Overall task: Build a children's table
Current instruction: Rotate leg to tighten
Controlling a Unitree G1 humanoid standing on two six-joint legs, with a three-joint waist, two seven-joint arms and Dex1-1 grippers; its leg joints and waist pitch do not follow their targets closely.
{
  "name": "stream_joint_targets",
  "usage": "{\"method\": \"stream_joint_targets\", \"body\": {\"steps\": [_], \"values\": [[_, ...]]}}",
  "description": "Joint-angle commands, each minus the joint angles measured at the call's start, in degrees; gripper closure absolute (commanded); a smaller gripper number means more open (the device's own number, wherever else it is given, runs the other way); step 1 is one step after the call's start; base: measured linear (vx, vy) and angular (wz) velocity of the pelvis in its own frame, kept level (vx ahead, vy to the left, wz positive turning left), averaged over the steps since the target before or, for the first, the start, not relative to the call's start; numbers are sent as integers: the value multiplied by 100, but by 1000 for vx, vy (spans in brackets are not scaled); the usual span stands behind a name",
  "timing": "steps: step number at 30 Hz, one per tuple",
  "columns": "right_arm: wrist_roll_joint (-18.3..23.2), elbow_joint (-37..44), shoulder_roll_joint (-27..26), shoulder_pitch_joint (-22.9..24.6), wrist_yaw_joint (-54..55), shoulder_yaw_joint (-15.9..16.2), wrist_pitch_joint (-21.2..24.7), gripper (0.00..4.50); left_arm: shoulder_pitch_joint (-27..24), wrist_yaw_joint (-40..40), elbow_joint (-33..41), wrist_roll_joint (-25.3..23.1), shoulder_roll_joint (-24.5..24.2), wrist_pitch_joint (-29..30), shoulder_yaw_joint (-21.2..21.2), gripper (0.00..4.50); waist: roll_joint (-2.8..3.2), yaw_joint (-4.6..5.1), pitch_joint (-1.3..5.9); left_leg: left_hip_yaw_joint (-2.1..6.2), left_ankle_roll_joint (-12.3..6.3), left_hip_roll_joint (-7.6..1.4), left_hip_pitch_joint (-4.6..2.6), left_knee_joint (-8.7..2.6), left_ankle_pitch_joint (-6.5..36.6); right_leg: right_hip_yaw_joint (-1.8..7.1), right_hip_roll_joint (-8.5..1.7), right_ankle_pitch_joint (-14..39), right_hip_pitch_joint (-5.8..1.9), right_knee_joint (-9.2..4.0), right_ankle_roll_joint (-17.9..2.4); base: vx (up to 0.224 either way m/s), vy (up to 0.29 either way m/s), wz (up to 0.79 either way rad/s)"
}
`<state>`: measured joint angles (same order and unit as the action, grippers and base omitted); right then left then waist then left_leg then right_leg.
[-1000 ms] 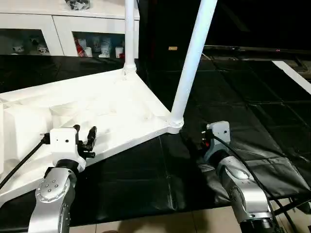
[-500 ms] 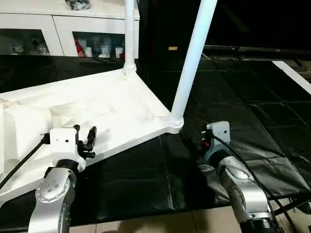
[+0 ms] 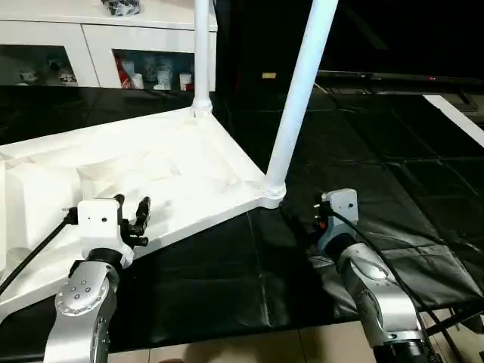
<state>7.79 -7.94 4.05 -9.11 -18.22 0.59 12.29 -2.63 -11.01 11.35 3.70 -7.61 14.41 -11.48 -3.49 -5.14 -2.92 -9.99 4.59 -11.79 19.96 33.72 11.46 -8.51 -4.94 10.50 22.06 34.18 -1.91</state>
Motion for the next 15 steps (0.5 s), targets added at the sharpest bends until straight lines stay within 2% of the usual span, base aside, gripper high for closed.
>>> {"method": "stream_joint_targets", "body": {"steps": [1,15], "values": [[39,39,54,-65,-18,10,48,0,4,-13,-18,21,-2,-53,18,203,82,-8,314,94,-10,-237,-3,-434,1119,466,-418,1223,-267,-419,-388,0,0,0],[39,39,54,-65,-18,10,48,0,4,-13,-18,21,-2,-53,18,203,83,-10,315,95,-12,-237,-7,-431,1124,463,-419,1270,-261,-425,-367,0,0,0]]}}
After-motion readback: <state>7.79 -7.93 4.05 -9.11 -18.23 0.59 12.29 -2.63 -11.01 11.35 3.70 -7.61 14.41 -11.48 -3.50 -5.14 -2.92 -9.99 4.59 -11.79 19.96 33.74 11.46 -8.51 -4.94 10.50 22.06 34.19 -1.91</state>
